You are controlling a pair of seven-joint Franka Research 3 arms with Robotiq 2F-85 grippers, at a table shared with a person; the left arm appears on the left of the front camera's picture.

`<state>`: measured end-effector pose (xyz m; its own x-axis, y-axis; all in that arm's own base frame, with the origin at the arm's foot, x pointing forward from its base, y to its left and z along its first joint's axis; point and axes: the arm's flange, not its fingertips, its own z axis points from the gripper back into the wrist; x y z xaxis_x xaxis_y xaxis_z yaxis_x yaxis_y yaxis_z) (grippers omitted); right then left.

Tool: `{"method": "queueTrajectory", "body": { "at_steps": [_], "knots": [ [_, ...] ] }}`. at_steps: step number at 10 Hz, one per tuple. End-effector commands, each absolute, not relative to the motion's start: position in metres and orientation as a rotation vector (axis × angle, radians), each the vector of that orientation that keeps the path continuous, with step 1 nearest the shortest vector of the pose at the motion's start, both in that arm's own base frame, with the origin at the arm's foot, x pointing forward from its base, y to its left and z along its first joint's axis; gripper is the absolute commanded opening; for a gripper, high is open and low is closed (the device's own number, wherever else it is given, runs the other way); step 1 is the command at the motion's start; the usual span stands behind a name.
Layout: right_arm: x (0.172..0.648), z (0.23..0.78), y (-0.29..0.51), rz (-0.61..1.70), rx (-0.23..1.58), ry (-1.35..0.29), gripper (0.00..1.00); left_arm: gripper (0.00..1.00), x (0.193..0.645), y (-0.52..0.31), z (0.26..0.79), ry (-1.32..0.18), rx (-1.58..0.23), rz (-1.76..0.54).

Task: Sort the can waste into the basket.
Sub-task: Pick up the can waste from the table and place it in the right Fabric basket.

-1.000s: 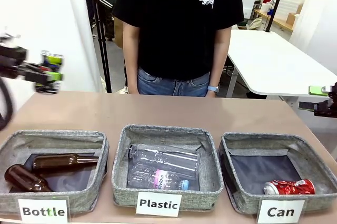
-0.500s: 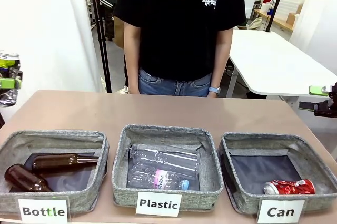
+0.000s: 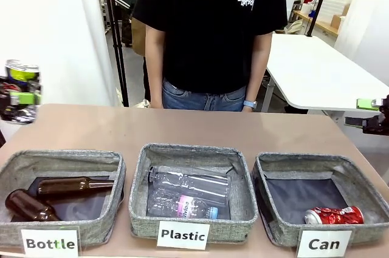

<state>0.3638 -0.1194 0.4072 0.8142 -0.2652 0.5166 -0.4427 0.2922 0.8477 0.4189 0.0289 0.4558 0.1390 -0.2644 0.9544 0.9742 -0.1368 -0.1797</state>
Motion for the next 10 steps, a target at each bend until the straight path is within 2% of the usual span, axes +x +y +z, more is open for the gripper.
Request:
{"method": "queueTrajectory", "body": {
  "at_steps": [1,2,4,7,10],
  "knots": [
    [0.364,0.407,-0.119,0.13,1.295,-0.654,1.0,0.0,0.413,-0.097,0.485,-0.825,-1.216,-1.409],
    [0.344,0.439,-0.135,0.184,1.143,-0.706,1.0,0.0,0.418,-0.164,0.498,-0.841,-1.266,-1.428],
    [0.296,0.479,-0.185,0.224,0.961,-0.671,1.0,0.0,0.426,-0.297,0.504,-0.786,-1.279,-1.479],
    [0.227,0.496,-0.278,0.091,0.878,-0.807,1.0,0.0,0.414,-0.459,0.491,-0.788,-1.251,-1.612],
    [0.166,0.47,-0.342,-0.005,0.885,-0.944,1.0,0.0,0.413,-0.583,0.447,-0.752,-1.199,-1.632]
  ]
}}
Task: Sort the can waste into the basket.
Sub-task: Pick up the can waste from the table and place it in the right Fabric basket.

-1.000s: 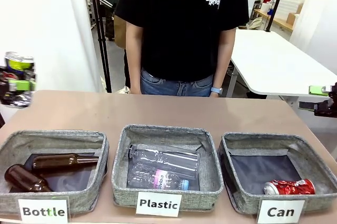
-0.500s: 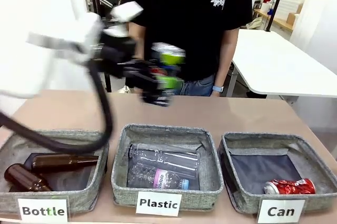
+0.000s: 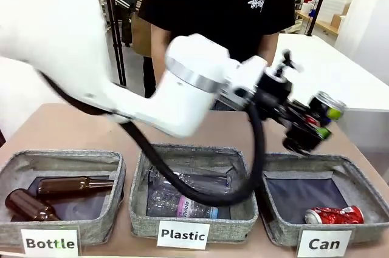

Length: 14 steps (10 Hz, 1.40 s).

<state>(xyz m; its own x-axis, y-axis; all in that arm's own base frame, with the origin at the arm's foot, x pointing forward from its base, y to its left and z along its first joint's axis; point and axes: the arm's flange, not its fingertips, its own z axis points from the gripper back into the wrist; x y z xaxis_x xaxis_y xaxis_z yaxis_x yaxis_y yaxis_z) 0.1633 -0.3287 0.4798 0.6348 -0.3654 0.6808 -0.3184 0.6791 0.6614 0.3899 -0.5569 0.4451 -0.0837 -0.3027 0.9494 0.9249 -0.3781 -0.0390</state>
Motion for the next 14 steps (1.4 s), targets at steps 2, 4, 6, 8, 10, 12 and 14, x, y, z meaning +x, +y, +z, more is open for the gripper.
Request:
{"method": "queueTrajectory", "body": {
  "at_steps": [2,4,6,8,10,12,14],
  "knots": [
    [0.145,0.45,-0.356,0.001,0.814,-0.928,1.0,0.0,0.417,-0.615,0.419,-0.737,-1.084,-1.637],
    [0.144,0.453,-0.35,-0.058,0.841,-0.943,1.0,0.0,0.4,-0.603,0.409,-0.764,-1.144,-1.648],
    [0.144,0.453,-0.35,-0.058,0.841,-0.943,1.0,0.0,0.4,-0.603,0.409,-0.764,-1.144,-1.648],
    [0.144,0.453,-0.35,-0.058,0.841,-0.943,1.0,0.0,0.407,-0.613,0.402,-0.762,-1.105,-1.652],
    [0.144,0.453,-0.35,-0.058,0.841,-0.943,1.0,0.59,0.405,-0.61,0.399,-0.752,-1.087,-1.675],
    [0.144,0.453,-0.35,-0.058,0.841,-0.943,1.0,0.6,0.403,-0.607,0.401,-0.758,-1.089,-1.676],
    [0.144,0.453,-0.35,-0.058,0.841,-0.943,1.0,1.0,0.402,-0.605,0.404,-0.754,-1.093,-1.676]
  ]
}}
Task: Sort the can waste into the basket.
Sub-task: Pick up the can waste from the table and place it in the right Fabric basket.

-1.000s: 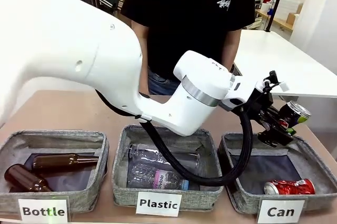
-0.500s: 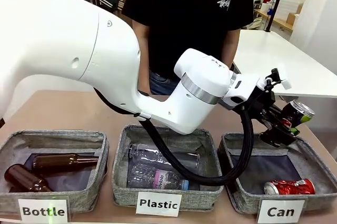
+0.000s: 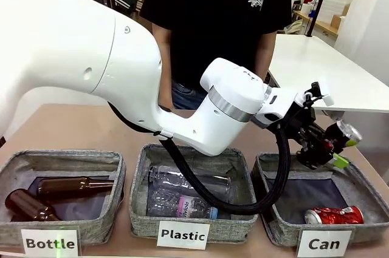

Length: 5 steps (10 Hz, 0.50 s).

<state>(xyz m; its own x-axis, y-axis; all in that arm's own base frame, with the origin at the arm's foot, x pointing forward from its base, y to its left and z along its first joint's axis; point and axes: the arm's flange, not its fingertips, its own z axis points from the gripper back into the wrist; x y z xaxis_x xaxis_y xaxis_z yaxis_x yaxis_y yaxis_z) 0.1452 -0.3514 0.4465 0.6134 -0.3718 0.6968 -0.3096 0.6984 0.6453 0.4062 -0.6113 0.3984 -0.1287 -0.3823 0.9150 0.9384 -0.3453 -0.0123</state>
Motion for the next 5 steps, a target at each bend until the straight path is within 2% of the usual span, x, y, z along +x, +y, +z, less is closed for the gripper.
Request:
{"method": "queueTrajectory", "body": {
  "at_steps": [1,5],
  "knots": [
    [0.144,0.453,-0.35,-0.058,0.841,-0.943,1.0,1.0,0.401,-0.602,0.405,-0.755,-1.09,-1.672],
    [0.144,0.453,-0.35,-0.058,0.841,-0.943,1.0,1.0,0.398,-0.594,0.415,-0.783,-1.092,-1.658]
  ]
}}
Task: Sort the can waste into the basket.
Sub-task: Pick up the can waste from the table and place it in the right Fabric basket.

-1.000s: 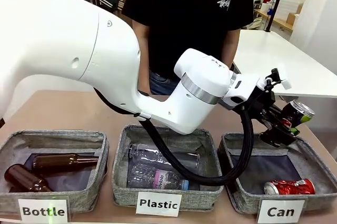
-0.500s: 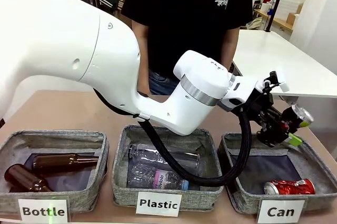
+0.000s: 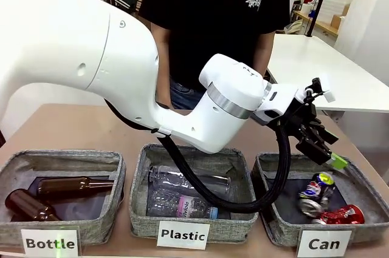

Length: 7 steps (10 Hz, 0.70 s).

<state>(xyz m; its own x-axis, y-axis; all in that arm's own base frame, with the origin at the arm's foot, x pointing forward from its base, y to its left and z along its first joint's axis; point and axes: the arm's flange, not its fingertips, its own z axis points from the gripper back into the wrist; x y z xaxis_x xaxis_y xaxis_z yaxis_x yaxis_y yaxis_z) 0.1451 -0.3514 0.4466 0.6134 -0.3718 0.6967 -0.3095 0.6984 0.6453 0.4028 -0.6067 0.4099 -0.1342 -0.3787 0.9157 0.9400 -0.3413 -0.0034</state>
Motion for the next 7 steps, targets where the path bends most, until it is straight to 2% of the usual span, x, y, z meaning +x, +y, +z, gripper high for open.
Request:
{"method": "queueTrajectory", "body": {
  "at_steps": [1,3,4,6,7],
  "knots": [
    [0.144,0.453,-0.35,-0.058,0.841,-0.943,1.0,1.0,0.399,-0.59,0.418,-0.783,-1.092,-1.652],
    [0.144,0.453,-0.35,-0.058,0.841,-0.943,1.0,1.0,0.406,-0.554,0.437,-0.726,-1.14,-1.519],
    [0.145,0.447,-0.351,-0.041,0.829,-0.939,1.0,1.0,0.412,-0.508,0.457,-0.668,-1.111,-1.407],
    [0.195,0.456,-0.305,0.056,0.901,-0.913,1.0,1.0,0.417,-0.403,0.488,-0.629,-1.092,-1.175],
    [0.221,0.461,-0.281,0.096,0.95,-0.874,1.0,1.0,0.411,-0.352,0.496,-0.597,-1.139,-1.076]
  ]
}}
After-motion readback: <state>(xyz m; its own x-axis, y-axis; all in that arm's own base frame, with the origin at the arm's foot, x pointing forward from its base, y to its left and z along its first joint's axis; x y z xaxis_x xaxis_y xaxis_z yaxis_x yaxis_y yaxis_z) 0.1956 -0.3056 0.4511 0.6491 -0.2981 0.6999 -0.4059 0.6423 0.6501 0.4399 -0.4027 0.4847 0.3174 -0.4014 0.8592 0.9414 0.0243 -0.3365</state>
